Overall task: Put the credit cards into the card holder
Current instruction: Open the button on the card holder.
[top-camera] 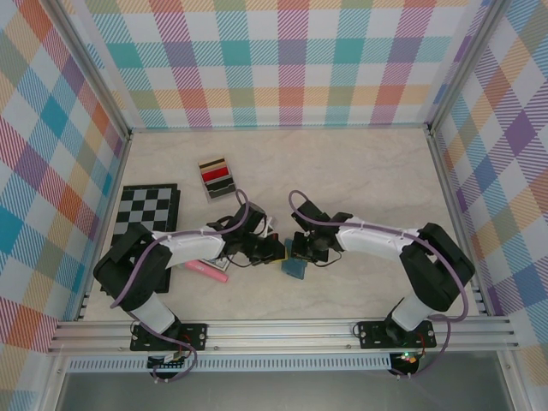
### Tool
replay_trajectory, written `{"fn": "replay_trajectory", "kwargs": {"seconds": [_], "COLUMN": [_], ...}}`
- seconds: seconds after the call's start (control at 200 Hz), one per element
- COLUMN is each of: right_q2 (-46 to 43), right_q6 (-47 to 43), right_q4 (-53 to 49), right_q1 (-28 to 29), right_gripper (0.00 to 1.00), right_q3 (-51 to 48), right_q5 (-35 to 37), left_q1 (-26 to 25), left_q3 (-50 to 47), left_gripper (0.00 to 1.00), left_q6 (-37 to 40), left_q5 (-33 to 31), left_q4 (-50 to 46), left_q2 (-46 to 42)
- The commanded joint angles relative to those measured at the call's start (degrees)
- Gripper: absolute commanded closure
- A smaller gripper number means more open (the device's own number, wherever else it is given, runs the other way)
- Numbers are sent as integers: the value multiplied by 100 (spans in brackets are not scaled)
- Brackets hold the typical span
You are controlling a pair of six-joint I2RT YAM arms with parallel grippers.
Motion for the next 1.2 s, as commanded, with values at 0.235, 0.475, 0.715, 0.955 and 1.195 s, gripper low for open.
{"fn": "replay_trajectory", "kwargs": {"seconds": [0.235,0.475,0.715,0.955,1.195], "right_q2": [-343,-875,-1586,-1310,-635], "right_q6": [-20,-58,-10,811,1113], "right_q4": [-1361,-1324,-854,-2033,-2173], "right_q1": [-36,-172,-634,-183,311], "right_gripper": [85,64,51,40,38], "right_q3": [-498,-401,-387,449,938], "right_q5": [858,641,-283,1027,1489], "left_q1": [26,20,16,13,16], "left_q3": [-200,-169,-122,-66,-56], "left_gripper": [100,100,100,100,100], "left_q6": [-254,-151,-38,-16,-16], "left_q5": [-327,-336,-465,-502,-585], "left_q4": [173,33,-227,-285,-360], "left_q2": [-293,-290,-197,-20,-9]}}
